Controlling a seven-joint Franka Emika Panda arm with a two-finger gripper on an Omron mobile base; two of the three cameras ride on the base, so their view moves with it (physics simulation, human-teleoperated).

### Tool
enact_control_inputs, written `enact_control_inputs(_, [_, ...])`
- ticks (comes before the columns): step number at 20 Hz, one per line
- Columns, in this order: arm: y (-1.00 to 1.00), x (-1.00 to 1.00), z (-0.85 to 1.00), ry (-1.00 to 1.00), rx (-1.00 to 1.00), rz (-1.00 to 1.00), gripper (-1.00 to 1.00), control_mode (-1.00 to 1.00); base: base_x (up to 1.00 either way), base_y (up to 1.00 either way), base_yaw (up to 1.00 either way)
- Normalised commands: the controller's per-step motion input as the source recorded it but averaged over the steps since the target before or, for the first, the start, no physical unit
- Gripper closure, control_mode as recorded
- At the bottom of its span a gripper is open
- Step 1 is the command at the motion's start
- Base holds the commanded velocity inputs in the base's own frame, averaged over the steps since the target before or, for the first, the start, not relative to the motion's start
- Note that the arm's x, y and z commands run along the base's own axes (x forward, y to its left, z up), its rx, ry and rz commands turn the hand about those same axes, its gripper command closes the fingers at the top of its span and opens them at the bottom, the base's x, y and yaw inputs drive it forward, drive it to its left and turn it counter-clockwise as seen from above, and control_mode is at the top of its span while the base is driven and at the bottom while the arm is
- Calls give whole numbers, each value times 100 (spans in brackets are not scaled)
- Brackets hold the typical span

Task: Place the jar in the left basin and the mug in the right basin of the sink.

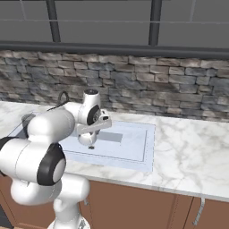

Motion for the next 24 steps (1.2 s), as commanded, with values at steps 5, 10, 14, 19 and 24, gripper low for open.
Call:
enact_control_inputs(5, [0,11,-23,0,0,0,100,-100,0,0,0])
enact_control_inputs(10, [0,17,-10,0,0,0,100,-100,0,0,0])
enact_control_inputs(14, [0,19,-8,0,0,0,100,-100,0,0,0])
enact_control_inputs(19, [0,15,-9,0,0,0,100,-100,0,0,0])
enact_control_inputs(24, [0,11,-12,0,0,0,100,-100,0,0,0])
